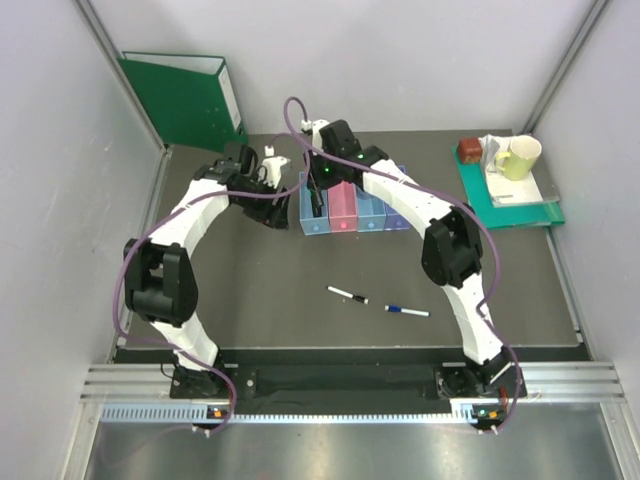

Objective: Sort the stationery into containers
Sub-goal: Place the pen in the storage box, then pick up the pen from the center of the board.

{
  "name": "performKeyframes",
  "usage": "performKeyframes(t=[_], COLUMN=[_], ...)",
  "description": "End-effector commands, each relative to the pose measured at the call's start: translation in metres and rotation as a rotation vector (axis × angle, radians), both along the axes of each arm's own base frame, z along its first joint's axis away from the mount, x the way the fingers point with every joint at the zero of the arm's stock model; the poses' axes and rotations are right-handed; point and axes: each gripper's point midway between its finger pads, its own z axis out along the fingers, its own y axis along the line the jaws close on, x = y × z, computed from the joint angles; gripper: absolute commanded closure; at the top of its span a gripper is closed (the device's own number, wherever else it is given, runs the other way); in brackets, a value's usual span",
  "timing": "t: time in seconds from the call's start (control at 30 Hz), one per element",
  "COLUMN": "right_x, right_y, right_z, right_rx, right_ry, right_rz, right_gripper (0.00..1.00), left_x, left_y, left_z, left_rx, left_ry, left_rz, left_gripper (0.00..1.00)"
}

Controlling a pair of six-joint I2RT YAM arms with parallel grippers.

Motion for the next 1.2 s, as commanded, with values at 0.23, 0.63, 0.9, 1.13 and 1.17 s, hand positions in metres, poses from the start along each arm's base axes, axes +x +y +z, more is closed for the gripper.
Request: performKeyframes(t=[0.23,0.63,0.9,1.13,1.17], right_x=[0.01,0.006,0.0,-0.054,-0.063], right_y=[0.031,0.019,-0.046,-0.154,-0.167], right_z=[-0.012,0.015,0.051,0.103,0.099], right_rx=[0.066,0.036,-0.08,-0.249,-0.311], right_ry=[-0.015,-0.082,-0.166,-0.244,-0.252], right_rz=[0.02,0.034,0.055,0.177,0.228], right_gripper=[0.92,0.31,0.22,0.18,0.18], left_x=[-0.029,-0.026,-0.016,-0.018,-0.021], left_y=[-0.003,0.004,0.007,-0.014,-0.019], left_z=[0.031,0.028,0.04,0.041,0.039], left_rx=[-0.013,0.057,0.133,0.227,0.228], left_ry=[-0.099,-0.171,-0.323,-0.448,-0.45], left_rz=[-0.183,-0.297,-0.445,-0.656,-0.68], left_gripper=[0.3,0.28,0.28,0.29,0.28])
